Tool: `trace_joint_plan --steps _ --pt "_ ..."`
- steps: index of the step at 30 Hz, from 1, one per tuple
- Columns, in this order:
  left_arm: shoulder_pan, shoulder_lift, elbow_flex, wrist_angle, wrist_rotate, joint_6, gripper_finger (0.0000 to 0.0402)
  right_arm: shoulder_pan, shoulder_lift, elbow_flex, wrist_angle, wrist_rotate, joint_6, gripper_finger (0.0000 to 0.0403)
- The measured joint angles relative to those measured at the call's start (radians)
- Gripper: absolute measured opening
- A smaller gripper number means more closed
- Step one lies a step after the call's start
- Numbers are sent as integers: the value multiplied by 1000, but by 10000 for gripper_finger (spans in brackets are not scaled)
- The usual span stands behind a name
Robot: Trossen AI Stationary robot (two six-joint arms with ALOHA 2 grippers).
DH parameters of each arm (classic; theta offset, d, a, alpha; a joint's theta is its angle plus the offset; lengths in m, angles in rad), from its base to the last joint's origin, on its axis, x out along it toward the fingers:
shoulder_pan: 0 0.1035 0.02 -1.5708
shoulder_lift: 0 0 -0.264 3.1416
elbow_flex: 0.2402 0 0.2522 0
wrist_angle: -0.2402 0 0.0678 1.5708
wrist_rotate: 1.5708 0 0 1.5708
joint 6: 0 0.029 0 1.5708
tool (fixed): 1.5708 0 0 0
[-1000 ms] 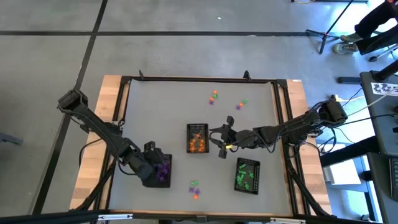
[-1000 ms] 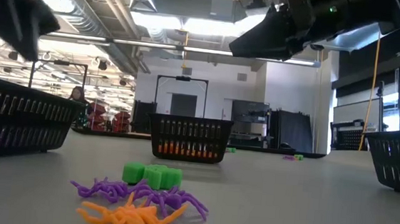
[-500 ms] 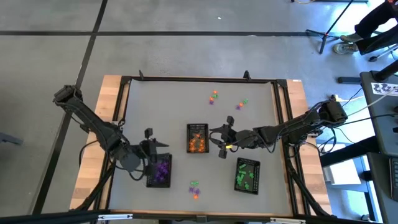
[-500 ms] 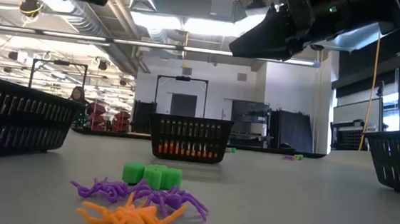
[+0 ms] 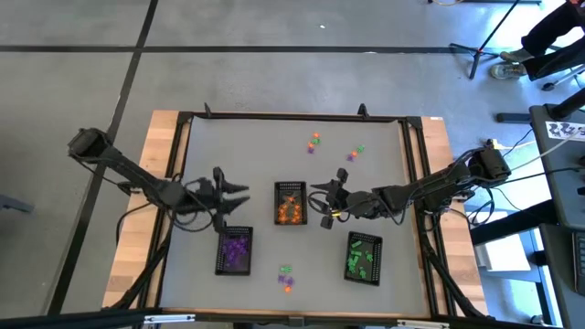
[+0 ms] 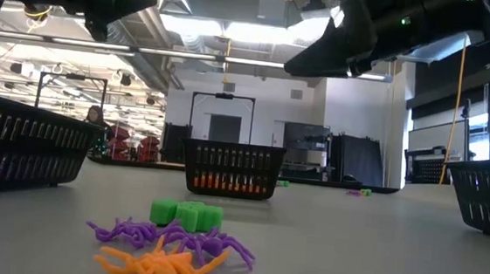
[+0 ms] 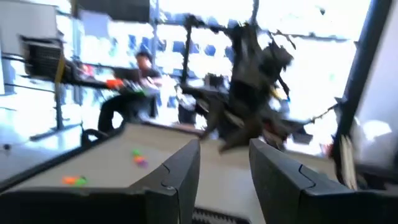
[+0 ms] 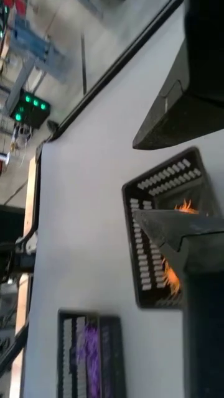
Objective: Sort Halloween decoration
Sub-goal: Put the green skeleton toy into the bottom right black bin
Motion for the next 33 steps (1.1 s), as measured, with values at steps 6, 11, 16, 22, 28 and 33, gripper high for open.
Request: trace_joint_plan --steps 6,11,16,22,28,33 --pt "77 0 -49 79 -5 -14 130 -56 -43 -17 -34 7 10 166" --pt "105 0 -50 60 -95 -28 130 -164 -107 -34 -94 37 18 166" --pt "144 1 -50 58 -213 -62 130 -324 -113 -38 -219 34 101 166" --pt "157 1 -51 -24 -170 -131 130 -532 -114 -38 -497 -140 293 166" --pt "163 1 -51 -31 -181 -130 130 -703 -108 -38 -642 -292 379 166" --pt "182 1 -51 -32 -182 -130 130 -784 -84 -38 -658 -334 345 166"
